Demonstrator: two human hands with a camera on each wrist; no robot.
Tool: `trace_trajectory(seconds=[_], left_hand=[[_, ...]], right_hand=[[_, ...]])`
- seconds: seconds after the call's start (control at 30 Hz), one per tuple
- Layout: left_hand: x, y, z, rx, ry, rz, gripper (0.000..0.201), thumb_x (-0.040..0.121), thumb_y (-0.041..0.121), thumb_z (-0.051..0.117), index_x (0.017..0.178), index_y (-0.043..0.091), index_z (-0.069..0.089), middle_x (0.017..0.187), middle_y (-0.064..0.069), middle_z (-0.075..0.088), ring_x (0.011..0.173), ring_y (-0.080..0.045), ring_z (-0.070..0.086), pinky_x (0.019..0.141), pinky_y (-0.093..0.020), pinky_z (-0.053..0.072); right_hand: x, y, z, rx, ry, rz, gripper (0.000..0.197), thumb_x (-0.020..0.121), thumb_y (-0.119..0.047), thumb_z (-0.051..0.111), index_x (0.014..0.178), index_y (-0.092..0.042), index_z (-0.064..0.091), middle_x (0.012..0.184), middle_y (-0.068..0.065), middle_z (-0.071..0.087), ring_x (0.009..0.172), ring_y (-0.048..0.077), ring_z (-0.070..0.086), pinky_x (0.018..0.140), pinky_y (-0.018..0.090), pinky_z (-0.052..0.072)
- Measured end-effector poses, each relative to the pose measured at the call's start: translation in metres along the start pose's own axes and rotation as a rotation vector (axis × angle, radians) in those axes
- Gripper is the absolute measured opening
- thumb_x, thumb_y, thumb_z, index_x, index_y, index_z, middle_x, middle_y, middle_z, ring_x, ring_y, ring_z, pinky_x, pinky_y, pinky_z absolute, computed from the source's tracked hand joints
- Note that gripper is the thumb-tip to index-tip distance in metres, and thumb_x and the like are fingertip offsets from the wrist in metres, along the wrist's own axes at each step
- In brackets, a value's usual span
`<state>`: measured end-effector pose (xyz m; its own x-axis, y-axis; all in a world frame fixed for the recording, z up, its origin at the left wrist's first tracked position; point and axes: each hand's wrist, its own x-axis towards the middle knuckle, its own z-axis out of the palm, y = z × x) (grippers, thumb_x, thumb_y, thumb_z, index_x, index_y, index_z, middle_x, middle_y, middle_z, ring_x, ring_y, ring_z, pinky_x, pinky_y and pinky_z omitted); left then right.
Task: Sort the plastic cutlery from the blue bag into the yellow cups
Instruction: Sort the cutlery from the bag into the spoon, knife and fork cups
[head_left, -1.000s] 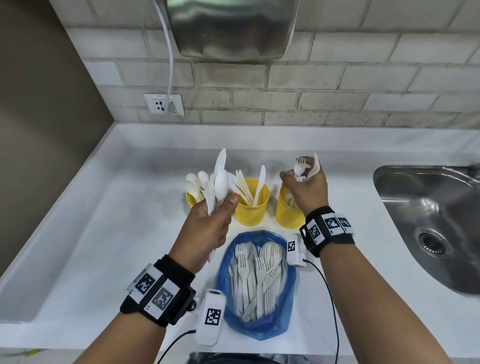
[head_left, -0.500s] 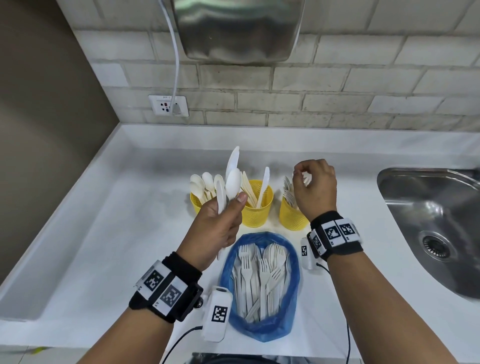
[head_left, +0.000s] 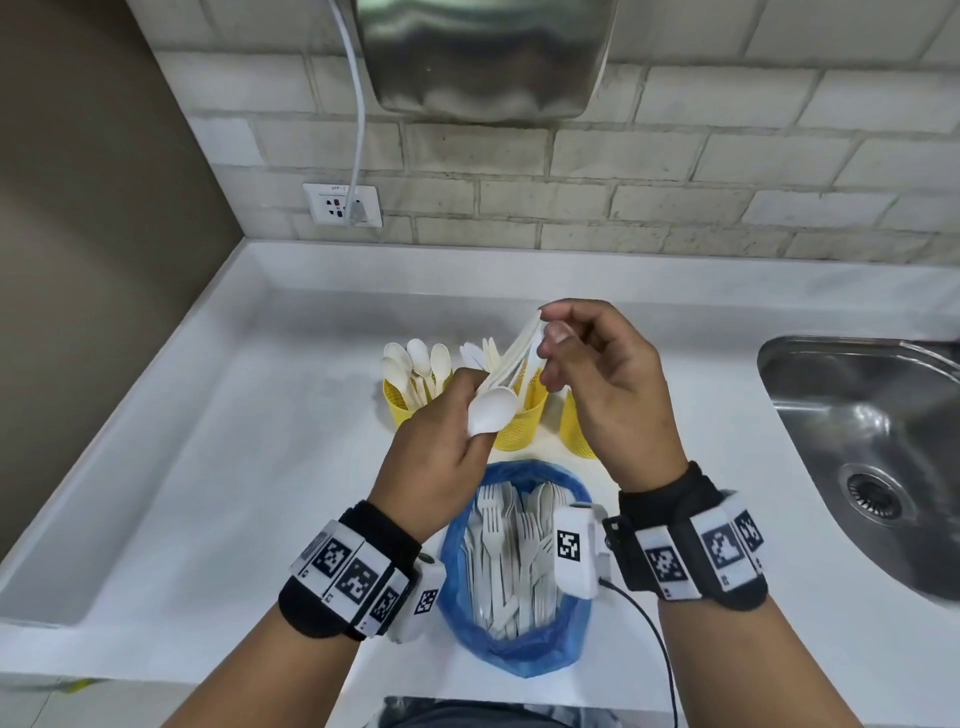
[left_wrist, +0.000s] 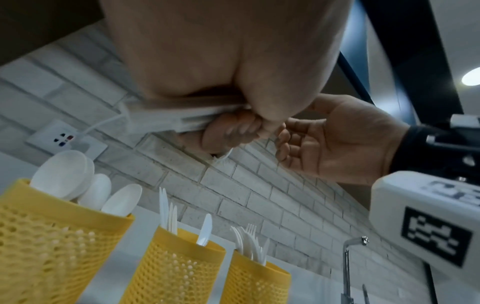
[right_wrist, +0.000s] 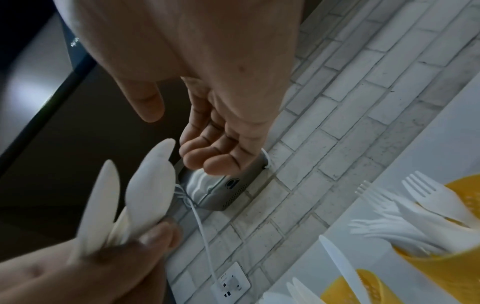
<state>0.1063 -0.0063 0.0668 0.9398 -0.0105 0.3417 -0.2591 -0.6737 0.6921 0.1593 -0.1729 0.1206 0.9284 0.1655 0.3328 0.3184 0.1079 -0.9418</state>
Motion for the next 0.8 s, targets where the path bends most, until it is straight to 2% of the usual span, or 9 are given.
trace_trajectory(seconds=[0.1,0.17,0.27,0.37,0.5,0.6,0.63,0.73,0.8], left_hand=[[-0.001,0.001,0.001,0.102,0.01,0.026,0.026,0.101,0.019,0.055,0.126,0.022,0.05,0.09,0.012,0.059,0.07,-0.011,0.053,0.055,-0.02,0.037],[-0.001,0.002,0.002,0.145,-0.003,0.028,0.031,0.1,0.019,0.057,0.13,0.022,0.049,0.097,0.006,0.067,0.076,-0.02,0.062,0.059,-0.032,0.047],[-0.001,0.004,0.003,0.221,-0.018,0.027,0.039,0.097,0.017,0.062,0.134,0.02,0.05,0.108,-0.002,0.072,0.083,-0.028,0.067,0.063,-0.038,0.055],[0.0,0.005,0.004,0.273,-0.025,0.039,0.042,0.095,0.015,0.065,0.134,0.019,0.05,0.109,-0.004,0.073,0.083,-0.028,0.069,0.062,-0.038,0.056],[0.001,0.005,0.003,0.281,-0.031,-0.003,0.036,0.098,0.018,0.06,0.133,0.019,0.051,0.102,-0.002,0.072,0.076,-0.027,0.065,0.057,-0.033,0.048],[0.001,0.005,0.002,0.283,-0.033,-0.02,0.037,0.099,0.016,0.059,0.134,0.018,0.051,0.102,-0.002,0.071,0.074,-0.027,0.063,0.057,-0.033,0.046],[0.0,0.005,0.003,0.285,-0.033,-0.02,0.037,0.098,0.015,0.059,0.134,0.018,0.051,0.102,-0.002,0.071,0.073,-0.027,0.063,0.056,-0.034,0.048],[0.0,0.004,0.003,0.293,-0.017,-0.014,0.036,0.098,0.014,0.06,0.133,0.018,0.052,0.102,-0.002,0.072,0.072,-0.027,0.063,0.055,-0.034,0.048],[0.0,0.002,0.003,0.292,-0.007,-0.012,0.036,0.098,0.015,0.06,0.133,0.018,0.052,0.102,-0.002,0.071,0.072,-0.025,0.063,0.055,-0.03,0.043]], right_hand=[[-0.002,0.001,-0.001,-0.055,0.022,0.003,0.018,0.092,-0.019,0.071,0.108,-0.011,0.067,0.081,-0.004,0.066,0.071,0.021,0.058,0.068,0.04,0.053],[-0.001,0.002,-0.004,-0.083,0.045,0.026,0.016,0.092,-0.018,0.073,0.105,-0.01,0.069,0.082,-0.003,0.067,0.071,0.021,0.058,0.071,0.044,0.054],[0.0,0.002,-0.008,-0.158,0.056,0.049,0.01,0.094,-0.02,0.073,0.098,-0.01,0.074,0.08,0.0,0.07,0.067,0.022,0.058,0.069,0.045,0.055],[0.0,0.002,-0.009,-0.273,0.04,0.053,0.009,0.095,-0.02,0.073,0.09,-0.013,0.076,0.072,-0.001,0.071,0.062,0.02,0.059,0.063,0.039,0.053],[0.003,0.0,-0.013,-0.313,0.109,0.027,0.009,0.095,-0.016,0.072,0.09,-0.012,0.078,0.065,-0.011,0.066,0.057,0.002,0.054,0.061,0.016,0.043],[0.006,-0.003,-0.018,-0.263,0.154,0.035,0.009,0.096,-0.015,0.071,0.089,-0.014,0.077,0.062,-0.012,0.063,0.056,0.005,0.053,0.059,0.017,0.043],[0.006,-0.004,-0.018,-0.247,0.132,0.055,0.009,0.096,-0.016,0.071,0.089,-0.015,0.077,0.062,-0.01,0.062,0.057,0.009,0.053,0.058,0.021,0.044],[0.003,-0.002,-0.017,-0.312,0.032,0.097,0.021,0.097,-0.023,0.07,0.084,-0.007,0.075,0.063,0.016,0.061,0.057,0.018,0.049,0.057,0.031,0.042],[0.002,0.0,-0.015,-0.352,0.034,0.096,0.024,0.099,-0.023,0.067,0.083,-0.007,0.075,0.065,0.019,0.062,0.057,0.017,0.049,0.059,0.034,0.042]])
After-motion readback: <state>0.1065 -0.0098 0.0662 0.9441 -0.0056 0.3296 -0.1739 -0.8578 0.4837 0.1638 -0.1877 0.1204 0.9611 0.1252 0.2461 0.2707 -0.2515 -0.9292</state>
